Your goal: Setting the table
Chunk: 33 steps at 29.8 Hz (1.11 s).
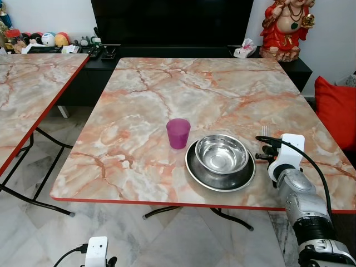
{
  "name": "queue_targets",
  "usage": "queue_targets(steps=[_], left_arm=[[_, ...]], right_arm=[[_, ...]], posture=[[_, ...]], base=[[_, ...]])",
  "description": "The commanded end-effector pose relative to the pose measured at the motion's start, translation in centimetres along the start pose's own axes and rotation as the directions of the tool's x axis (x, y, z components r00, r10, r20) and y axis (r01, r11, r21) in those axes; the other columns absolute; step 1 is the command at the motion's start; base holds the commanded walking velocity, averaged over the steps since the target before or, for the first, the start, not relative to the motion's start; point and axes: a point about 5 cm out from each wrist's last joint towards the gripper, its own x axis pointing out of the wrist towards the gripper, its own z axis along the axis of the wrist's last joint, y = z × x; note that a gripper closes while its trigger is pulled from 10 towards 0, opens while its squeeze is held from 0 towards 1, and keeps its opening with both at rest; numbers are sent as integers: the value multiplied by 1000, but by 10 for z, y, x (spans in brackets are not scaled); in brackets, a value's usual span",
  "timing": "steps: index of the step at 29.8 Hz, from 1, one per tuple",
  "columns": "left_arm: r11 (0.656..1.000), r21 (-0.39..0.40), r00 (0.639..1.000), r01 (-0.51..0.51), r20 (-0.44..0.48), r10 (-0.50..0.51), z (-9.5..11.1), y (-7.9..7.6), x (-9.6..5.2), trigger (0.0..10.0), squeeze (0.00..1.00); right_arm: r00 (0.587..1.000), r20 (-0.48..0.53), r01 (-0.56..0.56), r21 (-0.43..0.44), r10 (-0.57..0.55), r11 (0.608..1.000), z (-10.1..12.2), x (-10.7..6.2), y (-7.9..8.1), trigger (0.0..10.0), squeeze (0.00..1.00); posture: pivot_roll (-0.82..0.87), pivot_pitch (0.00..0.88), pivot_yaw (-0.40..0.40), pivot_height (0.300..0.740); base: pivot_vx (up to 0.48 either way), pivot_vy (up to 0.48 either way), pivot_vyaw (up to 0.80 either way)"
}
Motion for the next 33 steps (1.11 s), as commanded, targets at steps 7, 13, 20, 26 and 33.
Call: queue_targets(steps=[7, 13, 20, 26, 33], left_arm=[[1000, 2, 1000, -5, -20, 5, -4, 2, -1, 10000, 0], [1000, -5, 1000, -5, -15, 5, -4, 2, -1, 10000, 0], [1000, -4, 1000, -9, -18, 9, -5, 3, -1, 10000, 0], [1000, -5, 1000, -7, -22, 7, -7, 3, -2, 10000, 0], [1000, -1, 1000, -3, -26, 3, -7, 3, -2, 10000, 0]], right_arm=[[1000, 27, 8, -13, -8, 1000, 4, -1, -1, 10000, 0], [999, 31, 17, -10, -17, 1000, 3, -2, -1, 10000, 0], [998, 54, 35, -14, -34, 999, 8, -5, -3, 10000, 0], [997, 70, 49, -46, -45, 998, 13, -12, -8, 10000, 0], [997, 51, 62, -90, -58, 994, 11, -21, -14, 10000, 0]], posture=[[14, 12, 12, 736], [19, 13, 11, 736], [16, 16, 13, 736], [18, 18, 11, 736], [9, 16, 9, 736]], base=[[214, 0, 0], [0, 0, 0], [0, 0, 0], [0, 0, 0], [0, 0, 0]])
